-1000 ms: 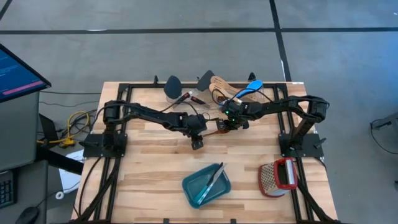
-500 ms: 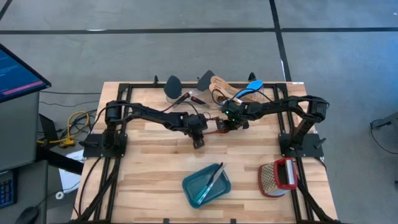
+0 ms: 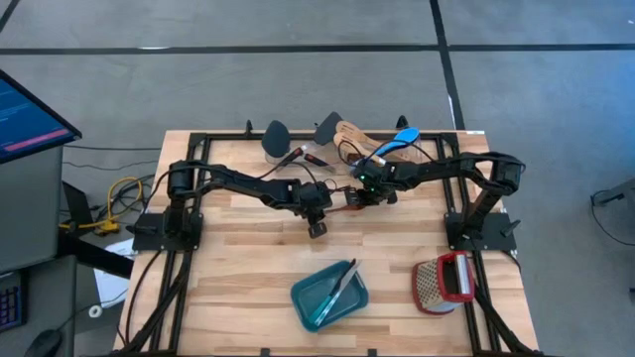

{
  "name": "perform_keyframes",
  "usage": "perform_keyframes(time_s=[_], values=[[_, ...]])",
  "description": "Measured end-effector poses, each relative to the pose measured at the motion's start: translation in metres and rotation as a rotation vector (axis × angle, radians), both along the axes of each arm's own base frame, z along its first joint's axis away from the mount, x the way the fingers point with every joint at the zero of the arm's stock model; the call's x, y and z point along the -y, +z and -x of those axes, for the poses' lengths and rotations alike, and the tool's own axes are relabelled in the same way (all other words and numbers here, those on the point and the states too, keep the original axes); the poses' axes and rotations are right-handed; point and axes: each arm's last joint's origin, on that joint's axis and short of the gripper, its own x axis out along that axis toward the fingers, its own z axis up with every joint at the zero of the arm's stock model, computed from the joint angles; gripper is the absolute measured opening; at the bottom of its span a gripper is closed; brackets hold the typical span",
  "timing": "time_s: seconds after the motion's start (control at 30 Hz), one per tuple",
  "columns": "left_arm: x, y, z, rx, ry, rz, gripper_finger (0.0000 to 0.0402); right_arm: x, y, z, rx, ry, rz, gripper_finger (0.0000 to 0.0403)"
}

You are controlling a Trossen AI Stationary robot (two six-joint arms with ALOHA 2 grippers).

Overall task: Pick & Place Kitchen Items
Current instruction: Put the wooden serving spoon into the top right transparent bin

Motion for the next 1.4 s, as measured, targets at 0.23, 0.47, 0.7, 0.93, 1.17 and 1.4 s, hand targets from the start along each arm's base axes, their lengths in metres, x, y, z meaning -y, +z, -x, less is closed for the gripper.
perform_keyframes(time_s=[0.23,0.47,0.7,0.93,1.17,1.4], values=[[0.000,0.000,0.000,0.002,0.004,-0.003,0.0014,0.000,0.003,-0.001,0.023,0.010,-0.009,0.0000],[-0.001,0.005,0.001,0.016,0.027,-0.016,0.0014,-0.003,0.029,-0.001,0.123,0.082,-0.010,0.0000],[-0.002,0.025,0.005,0.056,0.051,-0.063,0.0013,-0.007,0.078,0.013,0.220,0.115,0.045,0.0000],[-0.003,0.055,0.009,0.133,0.075,-0.118,0.0013,-0.022,0.137,0.041,0.437,0.145,0.147,0.0000],[-0.004,0.102,0.022,0.249,0.119,-0.224,0.0013,-0.045,0.184,0.075,0.612,0.115,0.324,0.0000],[0.000,0.154,0.044,0.369,0.166,-0.369,0.0013,-0.064,0.203,0.089,0.675,0.059,0.534,0.0000]])
